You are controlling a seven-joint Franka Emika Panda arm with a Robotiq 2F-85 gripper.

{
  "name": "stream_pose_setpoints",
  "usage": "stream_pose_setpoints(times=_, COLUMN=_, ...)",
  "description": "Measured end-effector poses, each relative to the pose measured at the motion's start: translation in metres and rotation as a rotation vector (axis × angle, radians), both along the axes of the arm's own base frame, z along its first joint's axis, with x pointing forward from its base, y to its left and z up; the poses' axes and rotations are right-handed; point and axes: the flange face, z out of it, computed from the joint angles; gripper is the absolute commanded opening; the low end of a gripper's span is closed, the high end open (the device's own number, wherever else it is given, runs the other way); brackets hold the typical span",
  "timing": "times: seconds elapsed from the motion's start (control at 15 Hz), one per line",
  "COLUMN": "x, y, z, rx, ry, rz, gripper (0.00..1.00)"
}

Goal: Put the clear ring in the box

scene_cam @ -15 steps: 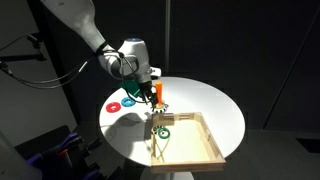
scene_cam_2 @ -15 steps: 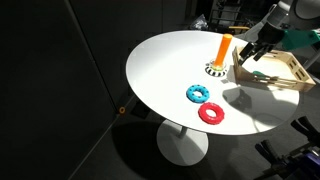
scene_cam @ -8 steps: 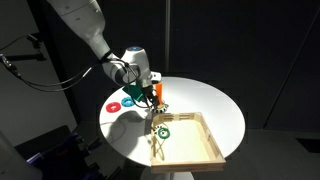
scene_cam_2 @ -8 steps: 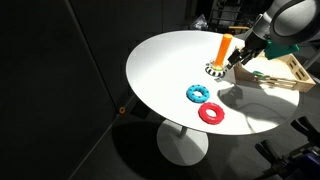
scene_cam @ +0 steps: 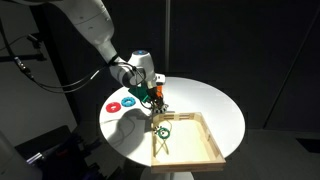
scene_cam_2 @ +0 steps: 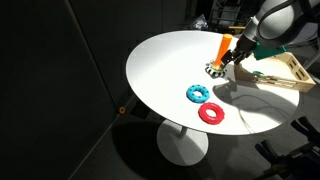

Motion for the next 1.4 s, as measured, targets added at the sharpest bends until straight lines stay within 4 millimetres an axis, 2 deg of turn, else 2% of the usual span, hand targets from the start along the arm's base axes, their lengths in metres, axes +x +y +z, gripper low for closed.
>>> stream_pose_setpoints(times=0.67, x=0.027, y=0.021, z=-0.017, rx=0.018, ry=-0.016, rz=0.042, gripper=1.00)
stream_pose_setpoints(times=1.27, x=0.038, y=0.029, z=-0.024, rx=-0.009, ry=-0.032, rz=0.099, gripper=1.00)
stream_pose_setpoints(times=1.33, x=0.038, y=0.027, z=-0.024, rx=-0.017, ry=-0.037, rz=0.102, gripper=0.75)
stream_pose_setpoints(times=1.4, x=0.038, y=0.026, z=-0.025, rx=-0.027, ry=-0.043, rz=0.106, gripper=0.75)
